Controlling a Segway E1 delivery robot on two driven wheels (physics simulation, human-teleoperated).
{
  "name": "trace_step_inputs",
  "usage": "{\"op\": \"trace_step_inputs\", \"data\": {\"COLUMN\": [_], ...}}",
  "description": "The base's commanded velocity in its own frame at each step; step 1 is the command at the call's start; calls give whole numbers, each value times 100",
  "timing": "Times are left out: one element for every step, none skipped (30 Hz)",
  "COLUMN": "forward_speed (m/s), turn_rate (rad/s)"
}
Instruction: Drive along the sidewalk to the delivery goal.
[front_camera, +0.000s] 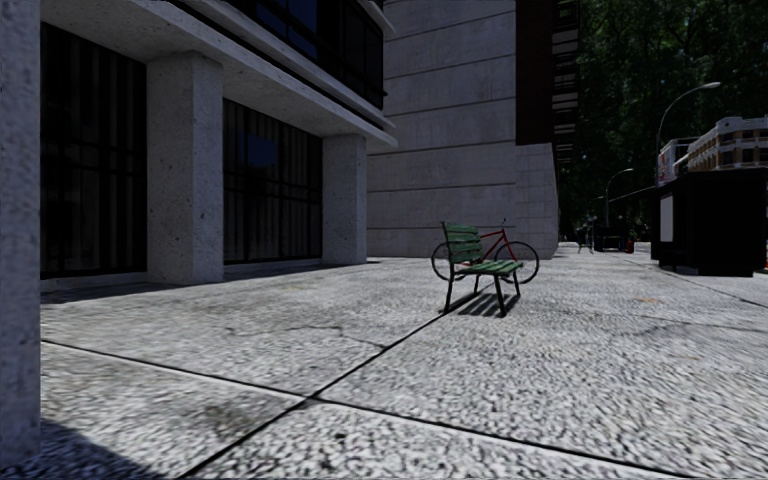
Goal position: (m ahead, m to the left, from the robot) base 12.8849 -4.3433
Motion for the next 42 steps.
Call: {"op": "trace_step_inputs", "data": {"forward_speed": [156, 156, 156, 157, 160, 163, 163, 163, 163, 163, 163, 164, 167, 170, 170, 173, 176, 176, 178, 180, 182, 182, 184, 184, 184, 184, 184, 184, 184, 184, 184, 184, 184, 184, 184, 184, 185, 185, 187, 193, 193, 200], "turn_rate": [0, 0, 0, 0, 0, 0, 0, 0, 0, 0, 0, 5, 19, 24, 24, 25, 25, 25, 25, 25, 25, 25, 25, 25, 25, 25, 25, 23, 20, 20, 9, 0, 0, 0, 0, 0, 0, 0, 0, 0, 0, 0]}}
